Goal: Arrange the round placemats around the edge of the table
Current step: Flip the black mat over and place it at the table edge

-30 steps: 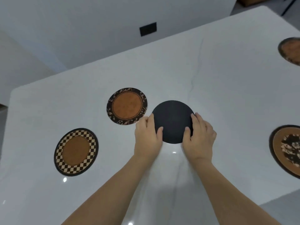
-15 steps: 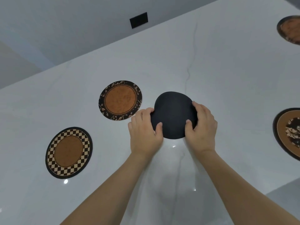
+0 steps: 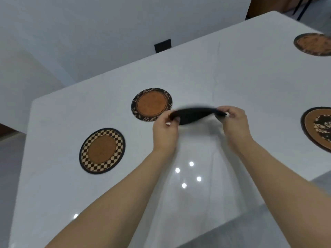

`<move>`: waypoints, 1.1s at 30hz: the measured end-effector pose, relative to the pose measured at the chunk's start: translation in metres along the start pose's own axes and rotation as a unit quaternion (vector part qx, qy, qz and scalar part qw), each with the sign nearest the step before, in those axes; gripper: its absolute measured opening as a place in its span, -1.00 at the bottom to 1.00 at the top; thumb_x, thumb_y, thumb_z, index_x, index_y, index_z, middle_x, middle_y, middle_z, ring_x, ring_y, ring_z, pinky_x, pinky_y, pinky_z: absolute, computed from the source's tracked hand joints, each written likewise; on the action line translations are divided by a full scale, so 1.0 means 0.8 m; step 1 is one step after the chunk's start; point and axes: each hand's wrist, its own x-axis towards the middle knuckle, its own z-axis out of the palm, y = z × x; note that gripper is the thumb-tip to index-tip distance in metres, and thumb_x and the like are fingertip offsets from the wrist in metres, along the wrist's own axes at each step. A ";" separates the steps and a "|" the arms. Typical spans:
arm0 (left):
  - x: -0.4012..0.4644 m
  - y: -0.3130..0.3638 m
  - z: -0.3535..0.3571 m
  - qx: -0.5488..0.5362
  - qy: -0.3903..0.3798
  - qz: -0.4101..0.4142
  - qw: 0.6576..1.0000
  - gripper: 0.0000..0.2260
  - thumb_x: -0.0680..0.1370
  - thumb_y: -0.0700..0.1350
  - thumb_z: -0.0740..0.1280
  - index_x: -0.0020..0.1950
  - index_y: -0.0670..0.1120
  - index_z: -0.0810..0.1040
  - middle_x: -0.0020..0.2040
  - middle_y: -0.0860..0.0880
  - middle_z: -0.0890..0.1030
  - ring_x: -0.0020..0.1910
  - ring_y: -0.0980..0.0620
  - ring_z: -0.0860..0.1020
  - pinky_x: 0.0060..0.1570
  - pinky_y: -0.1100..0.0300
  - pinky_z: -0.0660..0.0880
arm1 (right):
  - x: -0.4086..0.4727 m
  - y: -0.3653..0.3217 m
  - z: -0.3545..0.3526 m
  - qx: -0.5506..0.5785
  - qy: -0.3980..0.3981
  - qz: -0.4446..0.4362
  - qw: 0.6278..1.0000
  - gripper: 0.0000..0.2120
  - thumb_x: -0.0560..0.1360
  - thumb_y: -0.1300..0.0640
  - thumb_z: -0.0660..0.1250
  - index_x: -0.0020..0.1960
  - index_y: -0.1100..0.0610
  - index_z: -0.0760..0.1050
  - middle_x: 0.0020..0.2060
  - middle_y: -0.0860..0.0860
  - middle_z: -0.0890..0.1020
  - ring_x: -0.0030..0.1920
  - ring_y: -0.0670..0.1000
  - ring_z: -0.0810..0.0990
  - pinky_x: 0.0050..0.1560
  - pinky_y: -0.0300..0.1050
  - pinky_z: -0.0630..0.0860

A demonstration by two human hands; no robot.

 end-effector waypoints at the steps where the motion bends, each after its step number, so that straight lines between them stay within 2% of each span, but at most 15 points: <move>1: -0.008 0.004 -0.016 0.009 0.015 0.014 1.000 -0.71 0.50 -0.32 0.33 -0.04 0.08 0.63 0.03 0.14 0.53 0.04 0.19 0.53 0.05 0.25 0.49 | -0.015 -0.011 0.004 0.060 -0.021 0.002 0.998 -0.74 0.40 0.36 0.31 -0.21 0.03 0.66 -0.03 0.12 0.68 -0.01 0.09 0.66 0.06 0.02 0.59; 3: -0.035 0.009 -0.056 0.030 0.008 0.029 0.999 -0.68 0.52 -0.30 0.34 -0.09 0.15 0.63 0.06 0.10 0.39 0.07 0.14 0.47 0.10 0.34 0.47 | -0.050 -0.024 0.014 0.115 -0.070 0.011 0.991 -0.63 0.39 0.45 0.24 -0.28 0.03 0.65 -0.20 0.03 0.71 -0.18 0.01 0.68 -0.15 -0.12 0.60; 5: -0.069 0.001 -0.100 0.071 -0.029 0.065 0.995 -0.69 0.56 -0.32 0.29 -0.01 0.10 0.63 0.04 0.03 0.41 0.02 0.18 0.49 0.05 0.45 0.43 | -0.083 -0.020 0.020 0.094 -0.129 0.038 0.986 -0.61 0.41 0.45 0.14 -0.25 0.09 0.65 -0.22 0.04 0.70 -0.20 0.02 0.67 -0.20 -0.18 0.57; 6: -0.086 -0.007 -0.121 0.081 -0.048 0.066 0.993 -0.69 0.57 -0.36 0.25 0.04 0.03 0.64 0.04 -0.02 0.47 0.01 0.15 0.51 0.04 0.44 0.44 | -0.098 -0.015 0.021 0.105 -0.162 0.070 0.979 -0.62 0.42 0.43 0.09 -0.23 0.15 0.64 -0.19 0.11 0.70 -0.19 0.06 0.67 -0.20 -0.15 0.59; 8: -0.117 -0.027 -0.156 0.048 -0.076 -0.014 0.996 -0.69 0.57 -0.40 0.19 0.12 -0.12 0.64 0.10 -0.10 0.56 0.10 0.03 0.56 0.11 0.29 0.48 | -0.127 -0.003 0.020 0.149 -0.215 0.156 0.952 -0.66 0.46 0.35 0.07 -0.22 0.28 0.62 -0.16 0.23 0.67 -0.20 0.14 0.68 -0.22 -0.08 0.62; 9: -0.130 -0.036 -0.170 0.022 -0.083 -0.072 0.994 -0.68 0.56 -0.41 0.19 0.14 -0.15 0.64 0.14 -0.10 0.59 0.15 -0.02 0.56 0.16 0.19 0.49 | -0.138 0.004 0.018 0.131 -0.243 0.183 0.943 -0.70 0.48 0.29 0.11 -0.19 0.31 0.62 -0.16 0.25 0.67 -0.20 0.16 0.67 -0.22 -0.06 0.63; 11: -0.152 -0.050 -0.191 -0.021 -0.091 -0.170 0.981 -0.66 0.52 -0.41 0.18 0.14 -0.15 0.64 0.10 -0.07 0.66 0.15 -0.03 0.59 0.14 0.14 0.52 | -0.160 0.016 0.015 0.016 -0.306 0.190 0.933 -0.81 0.47 0.26 0.27 -0.10 0.35 0.61 -0.16 0.24 0.69 -0.16 0.19 0.68 -0.15 -0.04 0.63; 13: -0.167 -0.056 -0.203 -0.035 -0.102 -0.200 0.974 -0.73 0.53 -0.28 0.24 0.13 -0.08 0.65 0.00 0.01 0.71 0.05 0.03 0.64 0.05 0.19 0.54 | -0.178 0.024 0.015 -0.079 -0.344 0.171 0.920 -0.89 0.46 0.33 0.32 -0.04 0.33 0.56 -0.14 0.25 0.68 -0.15 0.19 0.68 -0.04 0.03 0.63; 15: -0.176 -0.058 -0.207 0.042 -0.105 -0.162 0.980 -0.84 0.53 -0.09 0.36 0.08 0.04 0.65 -0.03 0.08 0.70 -0.02 0.14 0.64 0.02 0.26 0.53 | -0.189 0.027 0.015 -0.143 -0.336 0.151 0.919 -0.81 0.46 0.39 0.28 0.03 0.21 0.48 -0.16 0.25 0.61 -0.21 0.17 0.65 -0.01 0.09 0.63; 18: -0.188 -0.064 -0.201 0.128 -0.080 -0.122 0.981 -0.80 0.49 -0.16 0.42 0.07 0.06 0.58 -0.08 0.10 0.62 -0.11 0.21 0.57 -0.04 0.40 0.47 | -0.199 0.027 0.019 -0.223 -0.308 0.122 0.917 -0.70 0.47 0.35 0.31 0.15 0.13 0.40 -0.12 0.26 0.61 -0.23 0.21 0.66 -0.16 0.04 0.64; 20: -0.194 -0.065 -0.197 0.160 -0.070 -0.108 0.979 -0.80 0.49 -0.20 0.41 0.04 0.05 0.56 -0.11 0.10 0.60 -0.13 0.19 0.55 -0.07 0.42 0.44 | -0.205 0.029 0.022 -0.266 -0.298 0.106 0.911 -0.78 0.47 0.32 0.34 0.09 0.18 0.44 -0.10 0.22 0.61 -0.23 0.22 0.68 -0.22 0.04 0.64; 24: -0.198 -0.071 -0.201 0.208 -0.066 -0.097 0.971 -0.85 0.49 -0.22 0.37 -0.07 0.04 0.59 -0.17 0.11 0.61 -0.17 0.22 0.54 -0.19 0.49 0.42 | -0.215 0.033 0.025 -0.342 -0.276 0.046 0.897 -0.92 0.45 0.23 0.35 -0.11 0.13 0.45 -0.16 0.12 0.65 -0.19 0.15 0.66 -0.10 0.01 0.60; 27: -0.196 -0.072 -0.200 0.229 -0.069 -0.096 0.966 -0.87 0.49 -0.22 0.35 -0.07 0.00 0.61 -0.18 0.11 0.61 -0.16 0.20 0.55 -0.19 0.43 0.41 | -0.218 0.036 0.025 -0.358 -0.266 0.017 0.895 -0.92 0.46 0.20 0.34 -0.15 0.09 0.44 -0.16 0.08 0.64 -0.21 0.08 0.61 -0.12 -0.07 0.54; 31: -0.186 -0.068 -0.195 0.232 -0.051 -0.118 0.964 -0.89 0.49 -0.20 0.34 -0.08 -0.02 0.62 -0.18 0.10 0.62 -0.15 0.11 0.58 -0.13 0.26 0.48 | -0.219 0.040 0.026 -0.357 -0.255 0.012 0.898 -0.93 0.47 0.19 0.34 -0.08 0.12 0.46 -0.13 0.08 0.64 -0.16 0.12 0.61 -0.02 -0.02 0.54; 33: -0.184 -0.068 -0.193 0.236 -0.049 -0.121 0.963 -0.90 0.49 -0.20 0.33 -0.10 -0.02 0.61 -0.20 0.08 0.61 -0.17 0.09 0.57 -0.16 0.24 0.47 | -0.219 0.040 0.026 -0.350 -0.253 0.014 0.902 -0.93 0.47 0.19 0.34 -0.07 0.13 0.46 -0.14 0.09 0.65 -0.15 0.13 0.61 -0.01 -0.01 0.54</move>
